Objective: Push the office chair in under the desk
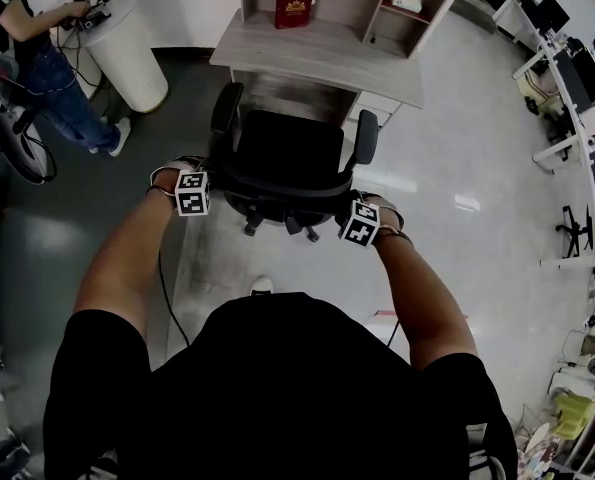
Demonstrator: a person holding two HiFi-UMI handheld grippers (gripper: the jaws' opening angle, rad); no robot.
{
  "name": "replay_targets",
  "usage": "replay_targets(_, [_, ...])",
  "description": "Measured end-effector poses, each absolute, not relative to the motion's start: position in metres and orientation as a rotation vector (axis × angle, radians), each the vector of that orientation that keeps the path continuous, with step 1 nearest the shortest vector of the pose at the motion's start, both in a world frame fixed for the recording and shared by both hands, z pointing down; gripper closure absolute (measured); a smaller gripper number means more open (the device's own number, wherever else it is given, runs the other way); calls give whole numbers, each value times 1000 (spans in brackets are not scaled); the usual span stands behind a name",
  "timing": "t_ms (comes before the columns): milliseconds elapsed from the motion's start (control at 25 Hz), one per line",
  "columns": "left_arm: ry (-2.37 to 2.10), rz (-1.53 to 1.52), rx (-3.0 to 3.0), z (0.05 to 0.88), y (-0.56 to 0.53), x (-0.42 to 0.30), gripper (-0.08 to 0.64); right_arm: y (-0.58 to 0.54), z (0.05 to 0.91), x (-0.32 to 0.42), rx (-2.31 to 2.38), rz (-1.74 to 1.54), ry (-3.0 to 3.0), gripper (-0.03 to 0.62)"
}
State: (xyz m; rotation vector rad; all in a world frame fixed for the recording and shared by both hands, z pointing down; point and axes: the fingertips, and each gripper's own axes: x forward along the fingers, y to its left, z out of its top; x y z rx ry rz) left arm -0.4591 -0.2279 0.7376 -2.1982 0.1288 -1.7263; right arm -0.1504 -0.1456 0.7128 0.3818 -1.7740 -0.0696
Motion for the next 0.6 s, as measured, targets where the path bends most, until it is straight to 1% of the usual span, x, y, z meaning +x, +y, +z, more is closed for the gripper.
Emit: replay_targets(600, [171,-1696,-2156,738,-287,-464,354,-197,717,-155,396,-45,-1773,387])
